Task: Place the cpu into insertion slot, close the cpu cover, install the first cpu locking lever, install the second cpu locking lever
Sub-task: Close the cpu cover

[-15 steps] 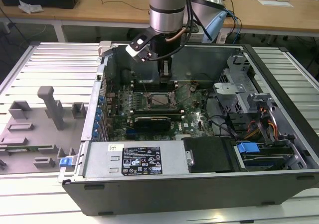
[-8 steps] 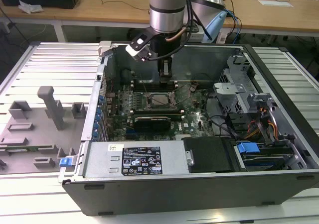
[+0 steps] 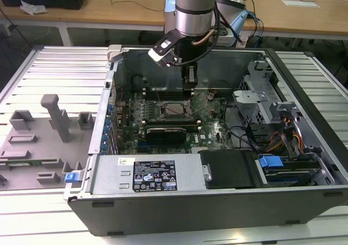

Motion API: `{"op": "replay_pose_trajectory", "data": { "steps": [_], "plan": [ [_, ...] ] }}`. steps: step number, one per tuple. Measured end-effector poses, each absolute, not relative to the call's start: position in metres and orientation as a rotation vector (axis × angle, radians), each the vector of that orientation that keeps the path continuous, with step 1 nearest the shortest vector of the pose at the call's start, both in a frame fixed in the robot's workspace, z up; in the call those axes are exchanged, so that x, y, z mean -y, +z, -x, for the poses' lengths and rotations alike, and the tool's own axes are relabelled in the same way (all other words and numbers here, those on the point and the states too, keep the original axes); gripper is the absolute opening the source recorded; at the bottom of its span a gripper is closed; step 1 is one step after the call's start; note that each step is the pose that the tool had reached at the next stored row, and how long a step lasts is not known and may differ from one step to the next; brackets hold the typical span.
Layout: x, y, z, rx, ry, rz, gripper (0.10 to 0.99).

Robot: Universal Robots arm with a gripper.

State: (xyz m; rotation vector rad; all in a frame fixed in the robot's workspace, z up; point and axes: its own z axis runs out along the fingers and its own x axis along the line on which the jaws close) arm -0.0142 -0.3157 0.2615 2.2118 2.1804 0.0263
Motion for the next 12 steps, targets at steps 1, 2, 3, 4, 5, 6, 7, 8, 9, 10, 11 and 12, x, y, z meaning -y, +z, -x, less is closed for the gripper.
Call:
{"op": "replay_pose_trajectory", "data": {
  "steps": [1, 2, 3, 4, 5, 6, 7, 8, 9, 10, 11, 12],
  "plan": [
    [0.316, 0.262, 0.011, -2.181, 0.026, -2.212, 0.106],
    [0.316, 0.261, 0.007, -2.181, 0.025, -2.212, 0.106],
    [0.316, 0.262, 0.002, -2.181, 0.024, -2.213, 0.106],
    [0.316, 0.262, -0.002, -2.182, 0.023, -2.213, 0.106],
    [0.316, 0.262, -0.006, -2.182, 0.023, -2.213, 0.106],
    [0.316, 0.262, -0.011, -2.182, 0.022, -2.213, 0.106],
    [0.316, 0.261, -0.015, -2.183, 0.022, -2.214, 0.106],
    [0.316, 0.261, -0.020, -2.183, 0.021, -2.214, 0.106],
    [0.316, 0.262, -0.034, -2.184, 0.019, -2.215, 0.106],
    [0.316, 0.262, -0.043, -2.184, 0.018, -2.216, 0.106],
    [0.316, 0.262, -0.046, -2.184, 0.018, -2.216, 0.106],
    [0.316, 0.262, -0.050, -2.185, 0.017, -2.216, 0.106]
  ]
}}
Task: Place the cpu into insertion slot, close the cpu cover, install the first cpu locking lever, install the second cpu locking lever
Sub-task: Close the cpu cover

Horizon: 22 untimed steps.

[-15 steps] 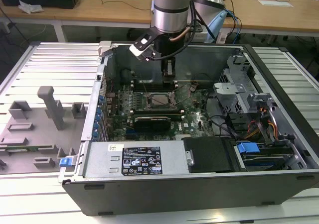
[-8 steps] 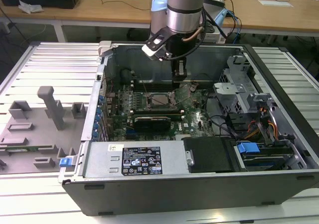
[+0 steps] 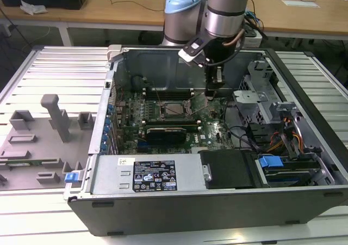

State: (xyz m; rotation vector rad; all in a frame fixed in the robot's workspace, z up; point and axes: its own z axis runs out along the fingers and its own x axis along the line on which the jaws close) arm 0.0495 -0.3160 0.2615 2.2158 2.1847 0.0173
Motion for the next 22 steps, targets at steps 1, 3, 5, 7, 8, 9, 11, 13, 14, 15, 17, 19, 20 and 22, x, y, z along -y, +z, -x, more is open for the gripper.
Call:
{"op": "replay_pose_trajectory", "data": {
  "steps": [1, 3, 5, 7, 8, 9, 11, 13, 14, 15, 17, 19, 20, 22],
  "plan": [
    [0.316, 0.262, -0.052, -2.185, 0.017, -2.216, 0.106],
    [0.316, 0.261, -0.057, -2.185, 0.017, -2.216, 0.106],
    [0.316, 0.256, -0.061, -2.186, 0.014, -2.217, 0.106],
    [0.316, 0.252, -0.063, -2.188, 0.011, -2.219, 0.106],
    [0.316, 0.250, -0.063, -2.188, 0.009, -2.220, 0.106],
    [0.316, 0.249, -0.063, -2.189, 0.008, -2.220, 0.106],
    [0.316, 0.245, -0.063, -2.191, 0.004, -2.222, 0.106],
    [0.316, 0.240, -0.064, -2.193, 0.000, -2.224, 0.106],
    [0.316, 0.238, -0.064, -2.193, -0.001, -2.224, 0.106],
    [0.316, 0.238, -0.064, -2.193, -0.002, -2.224, 0.106],
    [0.316, 0.237, -0.064, -2.193, -0.002, -2.224, 0.106],
    [0.316, 0.237, -0.064, -2.196, -0.006, -2.227, 0.106],
    [0.316, 0.237, -0.064, -2.200, -0.012, -2.231, 0.106],
    [0.316, 0.237, -0.065, -2.218, -0.042, -2.249, 0.106]
  ]
}}
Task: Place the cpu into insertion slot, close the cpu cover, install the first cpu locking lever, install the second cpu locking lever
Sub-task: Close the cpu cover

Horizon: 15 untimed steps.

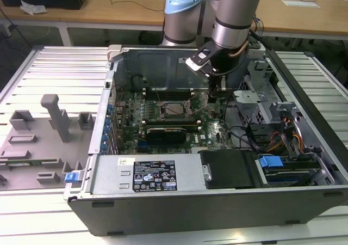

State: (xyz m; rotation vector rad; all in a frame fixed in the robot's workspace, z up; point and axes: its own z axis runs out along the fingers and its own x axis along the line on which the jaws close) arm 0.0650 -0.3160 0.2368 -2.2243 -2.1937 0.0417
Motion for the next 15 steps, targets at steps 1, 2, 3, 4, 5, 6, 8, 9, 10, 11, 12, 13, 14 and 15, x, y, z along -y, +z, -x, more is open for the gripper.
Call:
{"op": "replay_pose_trajectory", "data": {
  "steps": [1, 2, 3, 4, 5, 6, 8, 9, 10, 11, 12, 13, 14, 15],
  "plan": [
    [0.316, 0.237, -0.065, 2.186, 0.054, 2.216, 0.106],
    [0.316, 0.237, -0.066, 2.177, 0.069, 2.207, 0.106],
    [0.316, 0.237, -0.066, 2.167, 0.087, 2.196, 0.106],
    [0.316, 0.236, -0.067, 2.159, 0.099, 2.189, 0.106],
    [0.316, 0.236, -0.067, 2.158, 0.101, 2.187, 0.106],
    [0.316, 0.236, -0.067, 2.158, 0.102, 2.187, 0.106],
    [0.316, 0.237, -0.066, 2.158, 0.102, 2.187, 0.106],
    [0.316, 0.237, -0.065, 2.158, 0.102, 2.187, 0.106],
    [0.315, 0.236, -0.063, 2.158, 0.101, 2.187, 0.106],
    [0.315, 0.236, -0.061, 2.158, 0.101, 2.187, 0.106],
    [0.314, 0.236, -0.057, 2.159, 0.100, 2.188, 0.106],
    [0.312, 0.236, -0.052, 2.159, 0.099, 2.189, 0.106],
    [0.312, 0.237, -0.048, 2.160, 0.098, 2.189, 0.106],
    [0.311, 0.237, -0.046, 2.160, 0.097, 2.190, 0.106]
  ]
}}
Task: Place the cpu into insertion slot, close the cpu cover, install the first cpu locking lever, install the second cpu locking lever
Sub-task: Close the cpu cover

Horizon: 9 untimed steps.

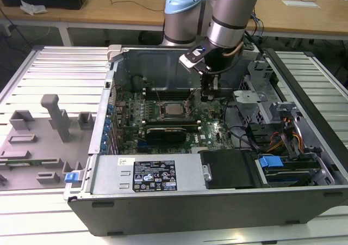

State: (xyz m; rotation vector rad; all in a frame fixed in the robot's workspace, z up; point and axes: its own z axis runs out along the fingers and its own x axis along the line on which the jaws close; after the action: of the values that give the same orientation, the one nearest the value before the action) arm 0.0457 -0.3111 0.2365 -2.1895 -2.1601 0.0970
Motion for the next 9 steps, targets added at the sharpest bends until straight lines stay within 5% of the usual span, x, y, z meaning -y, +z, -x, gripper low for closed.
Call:
{"op": "replay_pose_trajectory", "data": {
  "steps": [9],
  "plan": [
    [0.3093, 0.2365, -0.0328, 2.162, 0.094, 2.191, 0.106]
  ]
}}
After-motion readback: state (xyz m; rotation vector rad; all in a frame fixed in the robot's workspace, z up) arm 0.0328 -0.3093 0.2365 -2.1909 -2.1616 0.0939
